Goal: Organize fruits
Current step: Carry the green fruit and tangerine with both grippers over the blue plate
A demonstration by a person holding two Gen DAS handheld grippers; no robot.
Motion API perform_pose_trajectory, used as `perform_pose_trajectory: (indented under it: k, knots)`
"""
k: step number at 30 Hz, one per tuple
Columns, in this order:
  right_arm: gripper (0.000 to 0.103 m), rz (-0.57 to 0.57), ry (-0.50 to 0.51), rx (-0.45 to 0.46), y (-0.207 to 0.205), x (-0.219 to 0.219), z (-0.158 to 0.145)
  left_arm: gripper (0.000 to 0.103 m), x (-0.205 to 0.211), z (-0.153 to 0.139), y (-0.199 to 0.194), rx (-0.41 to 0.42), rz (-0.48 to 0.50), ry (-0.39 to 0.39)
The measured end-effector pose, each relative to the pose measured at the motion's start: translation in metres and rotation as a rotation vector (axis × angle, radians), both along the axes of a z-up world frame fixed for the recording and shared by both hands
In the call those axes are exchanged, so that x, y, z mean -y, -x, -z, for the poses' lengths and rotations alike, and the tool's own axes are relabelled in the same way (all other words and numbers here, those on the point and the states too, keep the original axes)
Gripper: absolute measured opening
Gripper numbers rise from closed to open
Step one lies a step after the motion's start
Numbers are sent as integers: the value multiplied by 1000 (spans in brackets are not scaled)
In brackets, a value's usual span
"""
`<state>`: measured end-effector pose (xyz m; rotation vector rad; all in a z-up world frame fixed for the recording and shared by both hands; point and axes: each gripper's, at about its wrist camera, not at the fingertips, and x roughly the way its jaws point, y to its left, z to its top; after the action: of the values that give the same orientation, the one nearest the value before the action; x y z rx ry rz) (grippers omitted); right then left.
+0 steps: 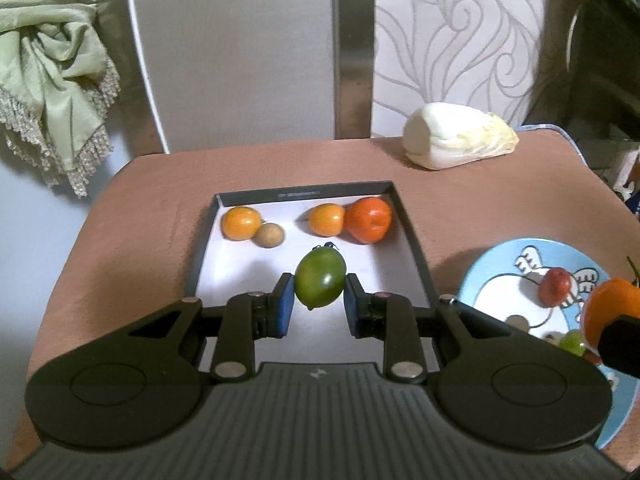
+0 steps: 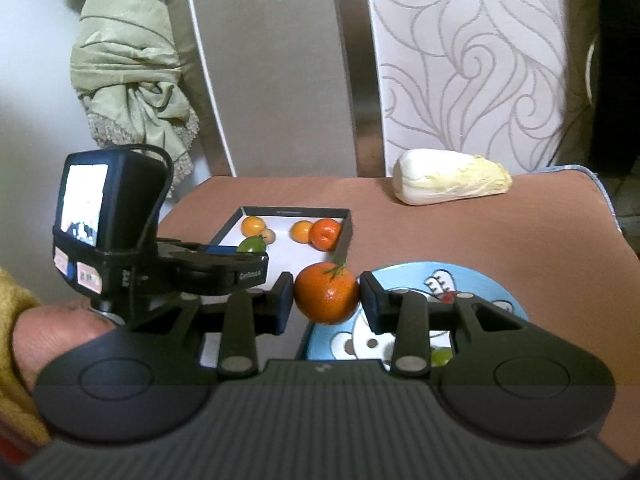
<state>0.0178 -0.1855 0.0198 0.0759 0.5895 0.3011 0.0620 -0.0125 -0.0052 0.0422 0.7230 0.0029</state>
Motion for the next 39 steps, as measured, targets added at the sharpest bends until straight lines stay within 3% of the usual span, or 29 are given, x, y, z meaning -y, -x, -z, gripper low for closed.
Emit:
perform_pose_trajectory:
  k: [22,39]
  knots:
    - [39,153,-2,-28,31,60,5,31,89,-3,7,-7,178,22]
    - [39,164,27,-61,35,76,10,32,138,17,-2,-52,300,28]
